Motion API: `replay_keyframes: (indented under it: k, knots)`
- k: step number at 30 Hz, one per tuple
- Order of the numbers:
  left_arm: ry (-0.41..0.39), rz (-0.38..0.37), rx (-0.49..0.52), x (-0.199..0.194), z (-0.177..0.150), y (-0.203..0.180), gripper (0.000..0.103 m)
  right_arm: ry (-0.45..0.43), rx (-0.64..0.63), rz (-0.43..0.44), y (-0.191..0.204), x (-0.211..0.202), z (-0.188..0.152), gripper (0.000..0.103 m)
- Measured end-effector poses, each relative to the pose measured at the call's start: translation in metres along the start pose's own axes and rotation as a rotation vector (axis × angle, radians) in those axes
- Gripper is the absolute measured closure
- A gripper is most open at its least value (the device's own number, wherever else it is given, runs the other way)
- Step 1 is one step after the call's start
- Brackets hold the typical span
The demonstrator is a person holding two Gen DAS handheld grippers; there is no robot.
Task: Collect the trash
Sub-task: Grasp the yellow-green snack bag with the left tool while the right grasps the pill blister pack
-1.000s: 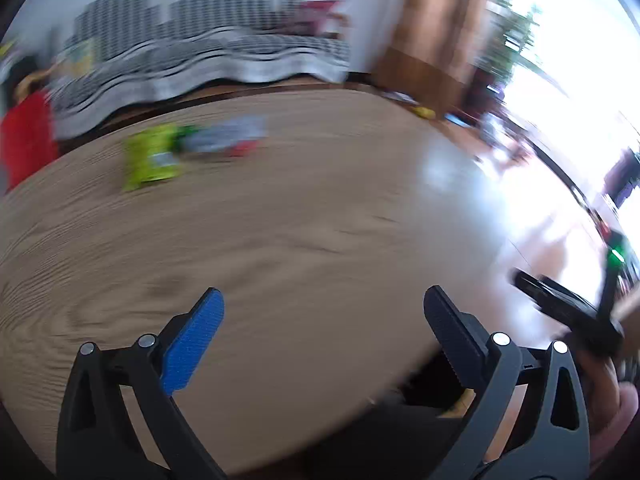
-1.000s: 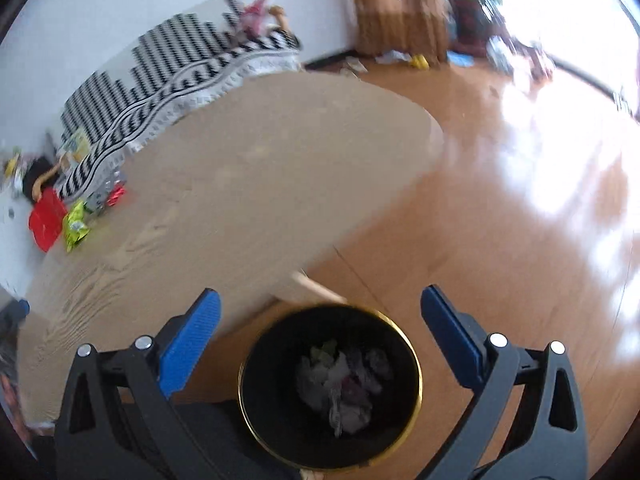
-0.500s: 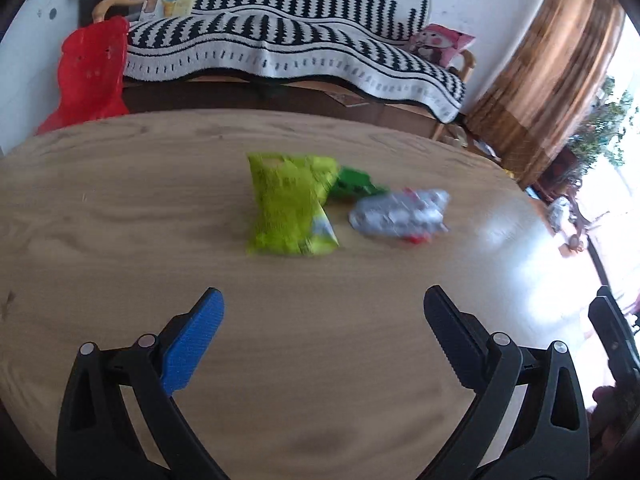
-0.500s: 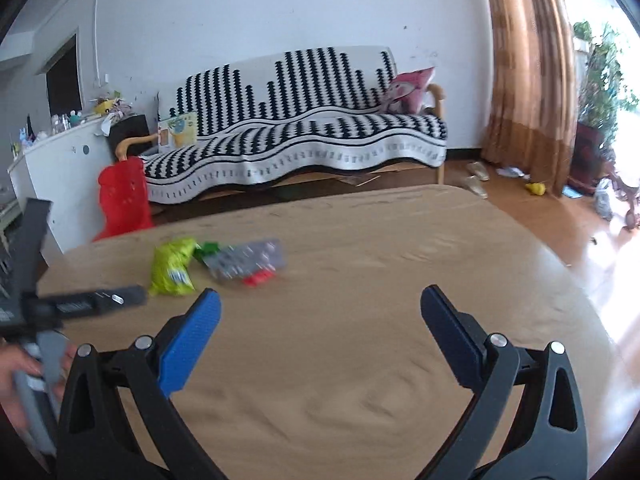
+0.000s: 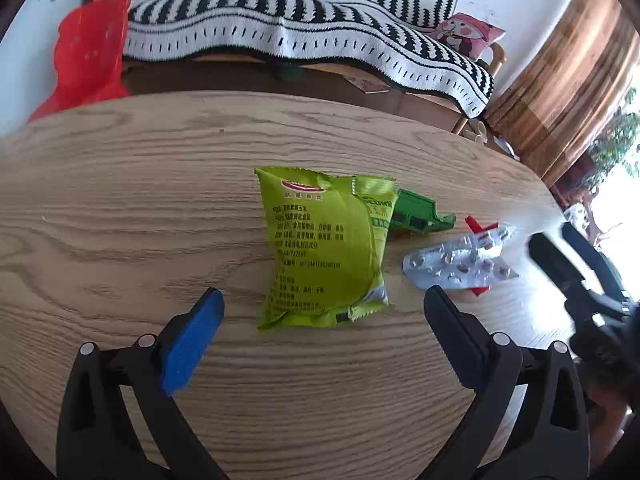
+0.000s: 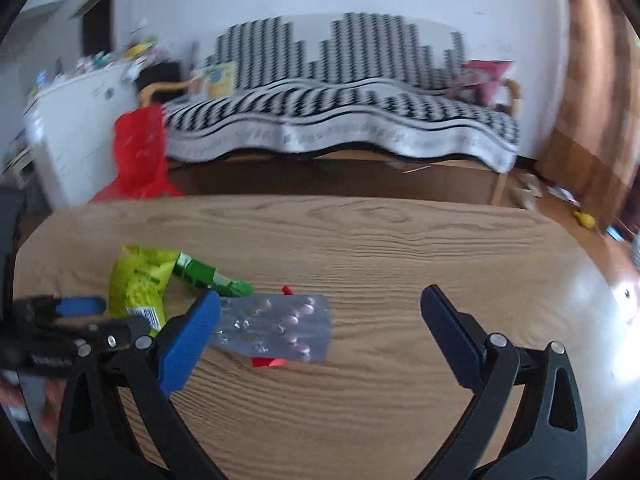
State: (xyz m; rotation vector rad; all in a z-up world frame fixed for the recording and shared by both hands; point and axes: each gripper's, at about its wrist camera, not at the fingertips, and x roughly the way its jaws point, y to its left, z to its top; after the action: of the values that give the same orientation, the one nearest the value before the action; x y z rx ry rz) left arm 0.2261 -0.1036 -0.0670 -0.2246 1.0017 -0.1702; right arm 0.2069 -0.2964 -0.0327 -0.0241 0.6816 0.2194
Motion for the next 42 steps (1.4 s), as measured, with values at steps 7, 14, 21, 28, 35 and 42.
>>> replay_keyframes:
  k: [7, 14, 21, 28, 35, 42]
  knots:
    - [0.003, -0.006, 0.004, 0.015, 0.016, -0.001, 0.006, 0.011, -0.088, 0.023, -0.002, 0.022, 0.003, 0.006]
    - [-0.004, 0.021, 0.066, 0.022, 0.021, 0.001, 0.006, 0.056, -0.128, 0.135, -0.001, 0.037, 0.008, 0.027]
    - [-0.020, 0.034, 0.125, 0.018, 0.020, 0.002, 0.035, 0.119, -0.088, 0.198, 0.001, 0.037, -0.001, 0.060]
    - [-0.001, -0.002, 0.107, 0.012, 0.019, 0.008, 0.051, 0.104, -0.036, 0.310, 0.006, 0.017, -0.014, 0.083]
    - [-0.025, 0.000, 0.065, -0.001, 0.023, 0.019, 0.051, 0.141, -0.156, 0.381, 0.036, -0.004, -0.030, 0.084]
    - [-0.031, 0.012, 0.074, -0.011, 0.022, 0.025, 0.051, 0.101, -0.268, 0.324, 0.066, -0.013, -0.028, 0.084]
